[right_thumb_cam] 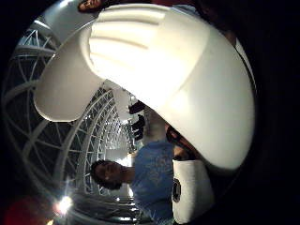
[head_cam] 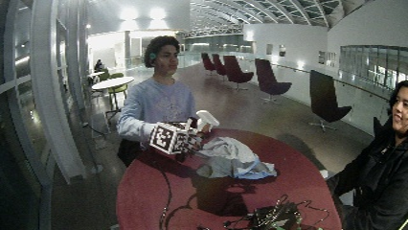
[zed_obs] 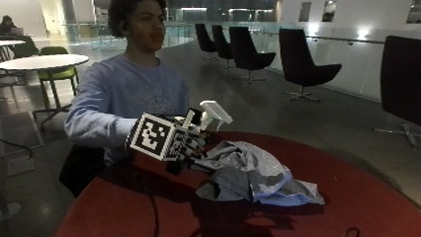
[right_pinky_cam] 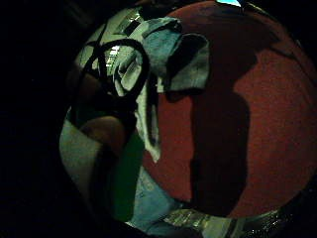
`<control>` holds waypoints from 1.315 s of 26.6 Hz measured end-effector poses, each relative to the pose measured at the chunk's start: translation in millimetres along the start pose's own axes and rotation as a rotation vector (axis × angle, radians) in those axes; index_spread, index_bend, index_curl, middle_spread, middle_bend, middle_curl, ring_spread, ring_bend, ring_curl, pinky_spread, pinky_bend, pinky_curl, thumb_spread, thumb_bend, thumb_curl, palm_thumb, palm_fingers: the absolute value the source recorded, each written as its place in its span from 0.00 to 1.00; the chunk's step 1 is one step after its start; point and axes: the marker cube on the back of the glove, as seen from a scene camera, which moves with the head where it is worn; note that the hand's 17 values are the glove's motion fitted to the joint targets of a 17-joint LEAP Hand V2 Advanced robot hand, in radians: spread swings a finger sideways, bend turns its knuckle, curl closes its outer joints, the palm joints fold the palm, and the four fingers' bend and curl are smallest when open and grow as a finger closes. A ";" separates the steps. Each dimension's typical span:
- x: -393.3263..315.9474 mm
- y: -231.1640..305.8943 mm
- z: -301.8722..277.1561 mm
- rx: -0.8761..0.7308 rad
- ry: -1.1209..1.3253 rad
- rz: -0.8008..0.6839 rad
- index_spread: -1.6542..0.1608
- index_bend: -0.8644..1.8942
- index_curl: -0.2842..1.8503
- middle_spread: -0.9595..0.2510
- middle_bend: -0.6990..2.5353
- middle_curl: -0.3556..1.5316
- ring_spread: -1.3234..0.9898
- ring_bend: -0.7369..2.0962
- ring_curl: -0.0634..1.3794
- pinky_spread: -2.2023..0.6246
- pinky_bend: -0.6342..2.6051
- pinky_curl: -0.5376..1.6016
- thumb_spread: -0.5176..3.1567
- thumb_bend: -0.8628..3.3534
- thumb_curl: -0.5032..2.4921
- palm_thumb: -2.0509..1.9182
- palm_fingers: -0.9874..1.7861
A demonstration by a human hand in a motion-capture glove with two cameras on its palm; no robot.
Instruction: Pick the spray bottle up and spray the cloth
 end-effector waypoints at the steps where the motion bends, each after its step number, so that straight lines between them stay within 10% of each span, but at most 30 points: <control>1: -0.5 -0.3 0.4 -0.007 0.005 0.008 0.76 0.34 0.26 0.76 0.30 0.41 0.58 0.49 0.32 0.85 0.30 0.41 0.31 0.20 0.37 0.77 0.73; 35: -8.7 -3.7 7.0 -0.077 0.069 0.076 0.78 0.34 0.24 0.76 0.30 0.44 0.58 0.49 0.33 0.84 0.31 0.42 0.31 0.20 0.39 0.76 0.74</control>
